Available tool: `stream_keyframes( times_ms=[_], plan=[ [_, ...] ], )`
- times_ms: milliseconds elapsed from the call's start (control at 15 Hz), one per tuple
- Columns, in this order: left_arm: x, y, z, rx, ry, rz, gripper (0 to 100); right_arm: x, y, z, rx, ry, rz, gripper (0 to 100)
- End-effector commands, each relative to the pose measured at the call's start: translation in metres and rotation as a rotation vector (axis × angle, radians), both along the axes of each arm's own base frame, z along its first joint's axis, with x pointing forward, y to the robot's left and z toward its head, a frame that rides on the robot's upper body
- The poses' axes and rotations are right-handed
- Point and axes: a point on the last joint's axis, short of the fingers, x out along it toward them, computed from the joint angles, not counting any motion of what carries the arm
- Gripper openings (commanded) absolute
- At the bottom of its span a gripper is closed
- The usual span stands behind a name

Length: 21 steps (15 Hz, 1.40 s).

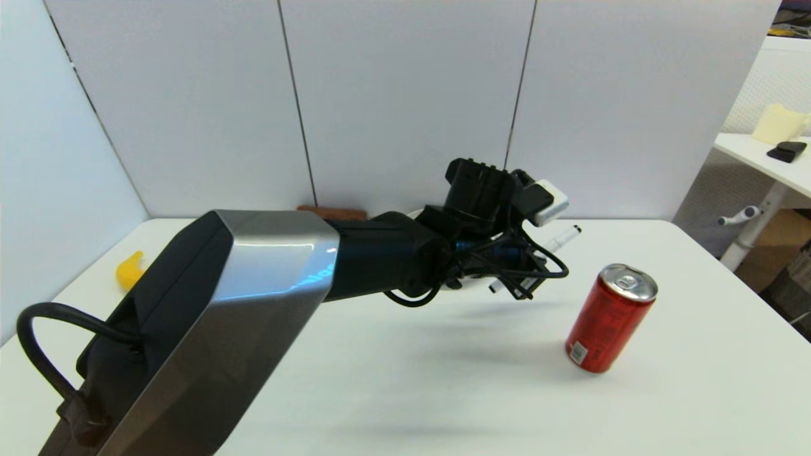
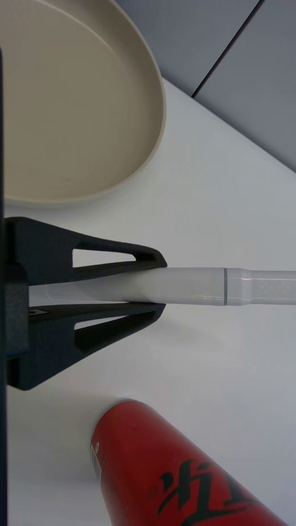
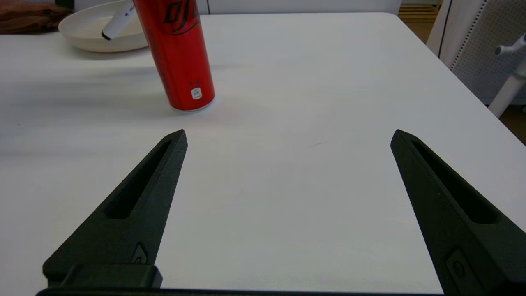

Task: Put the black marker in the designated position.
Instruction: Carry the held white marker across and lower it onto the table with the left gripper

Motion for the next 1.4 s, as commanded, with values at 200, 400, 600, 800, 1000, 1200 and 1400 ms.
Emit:
stream_keyframes(
  times_ms=[200,400,600,800,1000,1200,1400],
  plan=[
    [0.003,-0.012,-0.025,0.005,0.005,-0.011,0,0.0,0.0,0.0,0.0,0.001,0.001,100],
    [0.003,-0.015,-0.031,0.007,0.005,-0.016,0,0.0,0.0,0.0,0.0,0.001,0.001,100],
    [0.004,-0.017,-0.033,-0.007,-0.007,-0.016,0,0.0,0.0,0.0,0.0,0.001,0.001,100],
    [0.005,-0.018,-0.034,-0.018,-0.015,-0.018,0,0.0,0.0,0.0,0.0,0.001,0.001,100],
    [0.007,-0.019,-0.037,-0.018,-0.016,-0.015,0,0.0,0.0,0.0,0.0,0.001,0.001,100],
    [0.008,-0.02,-0.042,-0.016,-0.013,-0.016,0,0.0,0.0,0.0,0.0,0.001,0.001,100],
    [0.008,-0.021,-0.043,-0.014,-0.013,-0.015,0,0.0,0.0,0.0,0.0,0.001,0.001,100]
  ],
)
